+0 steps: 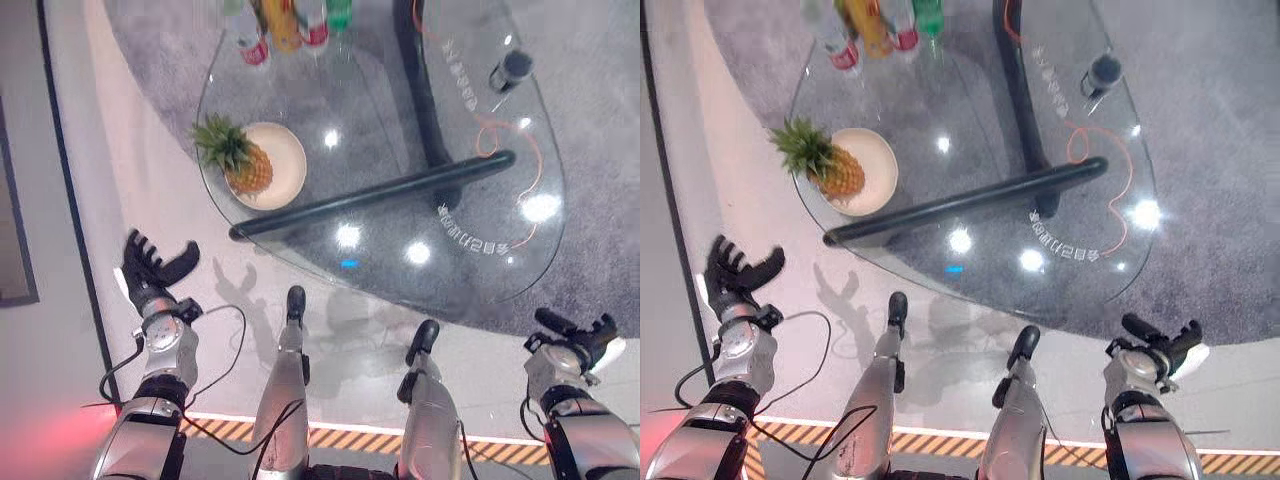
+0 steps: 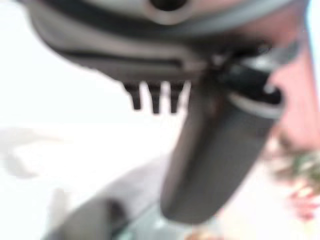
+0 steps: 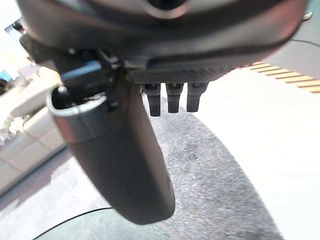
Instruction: Pick up the fruit to the plate
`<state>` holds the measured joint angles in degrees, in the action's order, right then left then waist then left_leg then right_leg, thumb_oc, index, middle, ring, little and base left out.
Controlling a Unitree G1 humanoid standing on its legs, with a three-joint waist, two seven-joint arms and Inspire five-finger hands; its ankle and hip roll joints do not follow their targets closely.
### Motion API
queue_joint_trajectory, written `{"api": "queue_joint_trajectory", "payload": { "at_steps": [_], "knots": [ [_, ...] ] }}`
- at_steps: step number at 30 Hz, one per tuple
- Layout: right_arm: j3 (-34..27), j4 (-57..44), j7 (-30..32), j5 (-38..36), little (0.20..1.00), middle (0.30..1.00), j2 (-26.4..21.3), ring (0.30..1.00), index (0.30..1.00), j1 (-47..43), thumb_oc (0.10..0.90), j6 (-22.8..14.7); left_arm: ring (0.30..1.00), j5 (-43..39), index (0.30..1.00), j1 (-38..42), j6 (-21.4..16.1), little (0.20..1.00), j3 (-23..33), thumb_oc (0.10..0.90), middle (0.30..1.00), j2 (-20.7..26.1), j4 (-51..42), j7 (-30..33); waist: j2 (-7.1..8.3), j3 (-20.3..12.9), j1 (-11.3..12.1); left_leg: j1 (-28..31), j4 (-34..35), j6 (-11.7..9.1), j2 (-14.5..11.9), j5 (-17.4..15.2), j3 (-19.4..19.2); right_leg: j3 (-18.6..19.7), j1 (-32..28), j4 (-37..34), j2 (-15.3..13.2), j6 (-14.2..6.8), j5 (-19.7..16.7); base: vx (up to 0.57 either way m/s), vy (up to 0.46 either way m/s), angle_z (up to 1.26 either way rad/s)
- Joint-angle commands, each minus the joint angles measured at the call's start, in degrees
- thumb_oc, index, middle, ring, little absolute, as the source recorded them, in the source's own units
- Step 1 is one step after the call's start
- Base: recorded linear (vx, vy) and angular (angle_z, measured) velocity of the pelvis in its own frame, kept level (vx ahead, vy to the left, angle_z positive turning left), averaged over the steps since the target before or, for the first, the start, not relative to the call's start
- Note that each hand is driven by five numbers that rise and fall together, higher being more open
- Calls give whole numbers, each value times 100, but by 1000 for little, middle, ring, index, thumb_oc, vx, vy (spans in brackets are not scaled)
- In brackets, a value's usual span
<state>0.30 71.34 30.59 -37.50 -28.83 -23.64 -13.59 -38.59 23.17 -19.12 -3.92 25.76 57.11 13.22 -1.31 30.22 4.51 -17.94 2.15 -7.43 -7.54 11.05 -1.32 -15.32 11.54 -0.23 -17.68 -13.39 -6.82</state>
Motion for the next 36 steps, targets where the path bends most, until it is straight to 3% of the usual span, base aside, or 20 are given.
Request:
{"api": "queue_joint_trajectory", "payload": {
  "at_steps": [1, 6, 8, 11, 13, 17, 27, 36],
  "knots": [
    [-145, 90, -675, 398, 900, 900, -153, 900, 900, 749, 800, -93, 900, 83, 900, -357, 459, 900, -10, 800, 900, 204, 661, -926, 96, -818, -37, 448, 18, -124, -303, -397, -443, -66, 28, 307, -53, -21, 119, 221, 91, -5],
    [-111, 142, -1566, 876, 900, 900, 112, 900, 900, 1369, 800, 213, 900, 623, 900, -973, 940, 900, 120, 800, 900, 111, 1071, -1614, 96, -1339, -111, 1079, 251, -129, -360, -332, -535, -105, -580, 55, -23, 10, 5, 163, 26, -3],
    [-94, 193, -1651, 1026, 900, 900, 205, 900, 900, 1472, 800, 254, 900, 711, 900, -1081, 1062, 900, 147, 800, 900, 53, 1157, -1698, 100, -1462, -114, 1217, 284, -128, -371, -337, -554, -119, -718, 5, -12, 13, -4, 168, -10, 15],
    [-27, 365, -1991, 1322, 900, 900, 489, 900, 900, 1775, 800, 531, 900, 1272, 900, -1350, 1322, 900, 196, 800, 900, -143, 1484, -1832, 116, -1828, -156, 1538, 285, -133, -410, -392, -620, -162, -1073, -148, 0, 6, -60, 219, -20, -5],
    [87, 507, -2229, 1571, 900, 900, 640, 900, 900, 1922, 800, 912, 900, 1613, 900, -1515, 1549, 900, 86, 800, 900, -303, 1673, -1894, 104, -2098, -205, 1766, 285, -159, -458, -406, -688, -161, -1320, -272, -2, -16, -109, 235, 2, -9],
    [287, 740, -2385, 2061, 900, 900, 861, 900, 900, 1972, 800, 1264, 900, 1995, 900, -1631, 1877, 900, -38, 800, 900, -529, 1862, -1984, 50, -2339, -258, 2010, 285, -181, -475, -461, -761, -212, -1598, -382, -18, -8, -111, 104, 29, -9],
    [541, 870, -2740, 2335, 900, 900, 1055, 900, 900, 1984, 800, 1718, 900, 2386, 900, -1673, 2344, 900, -155, 800, 900, -653, 2111, -2066, 34, -2607, -304, 2329, 285, -166, -510, -587, -814, -246, -1890, -365, -6, 33, 13, 53, 9, -1],
    [651, 974, -3072, 2605, 900, 900, 1134, 900, 900, 2014, 800, 1956, 900, 2481, 900, -1718, 2345, 900, -193, 800, 900, -753, 2152, -2160, 41, -2716, -297, 2412, 285, -197, -567, -601, -823, -265, -1973, -377, 17, 44, 41, 19, 0, -1]
  ]
}}
